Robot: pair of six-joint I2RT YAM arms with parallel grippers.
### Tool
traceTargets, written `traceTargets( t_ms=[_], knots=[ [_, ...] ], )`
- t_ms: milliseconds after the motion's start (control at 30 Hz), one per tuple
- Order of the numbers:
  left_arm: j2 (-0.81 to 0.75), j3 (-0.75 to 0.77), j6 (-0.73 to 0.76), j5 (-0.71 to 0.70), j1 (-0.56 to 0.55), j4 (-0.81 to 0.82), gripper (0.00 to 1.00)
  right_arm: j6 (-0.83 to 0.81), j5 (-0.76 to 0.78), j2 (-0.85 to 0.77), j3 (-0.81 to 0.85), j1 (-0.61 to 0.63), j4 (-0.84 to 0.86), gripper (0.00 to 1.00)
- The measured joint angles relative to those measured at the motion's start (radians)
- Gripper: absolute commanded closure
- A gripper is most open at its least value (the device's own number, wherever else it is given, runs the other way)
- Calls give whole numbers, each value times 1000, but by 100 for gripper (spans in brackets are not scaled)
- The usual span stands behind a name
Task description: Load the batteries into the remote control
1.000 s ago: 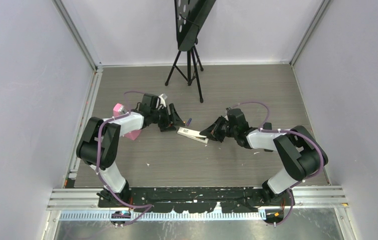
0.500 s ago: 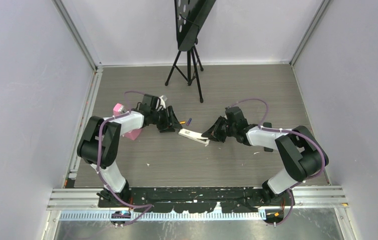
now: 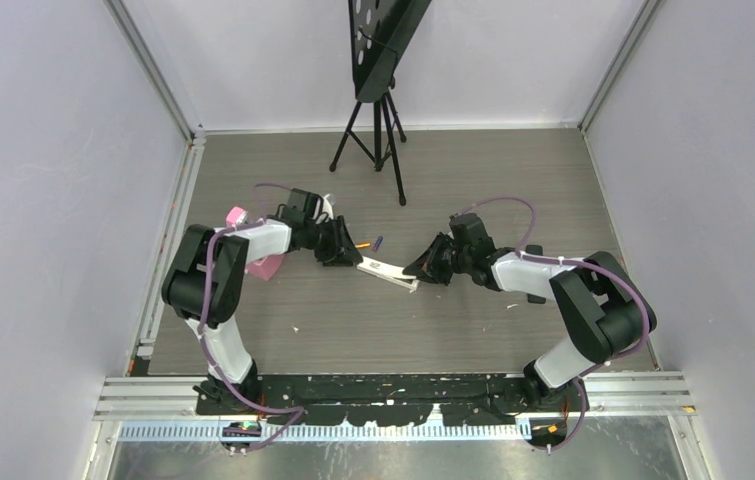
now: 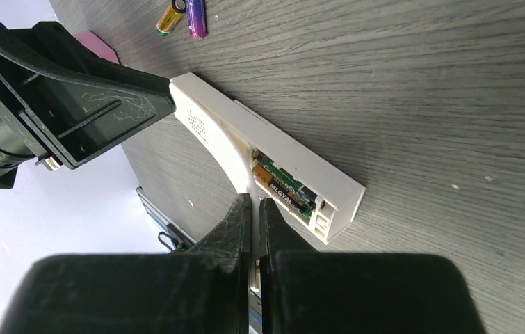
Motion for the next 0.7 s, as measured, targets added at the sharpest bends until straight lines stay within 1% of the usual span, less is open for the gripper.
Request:
traceTargets(
  t_ms=[167,267,333,500,600,700],
  knots=[
    [33,45,3,26,-7,-36,73,0,1,0,0,0,-2,100],
    [48,78,3,33,-16,-70,75,0,2,0,0,0,-3,98],
    [50,91,13,21,-23,-92,75,1,2,-3,0,0,-6,92],
    [52,121,47,-13,-42,-144,75,-3,7,-40,0,0,-42,74],
    [52,123,55,-19,-46,-155,76,-11,16,-63,0,0,-90,68],
    [52,125,60,-20,-47,-156,76,-24,27,-80,0,2,-152,64]
  ],
)
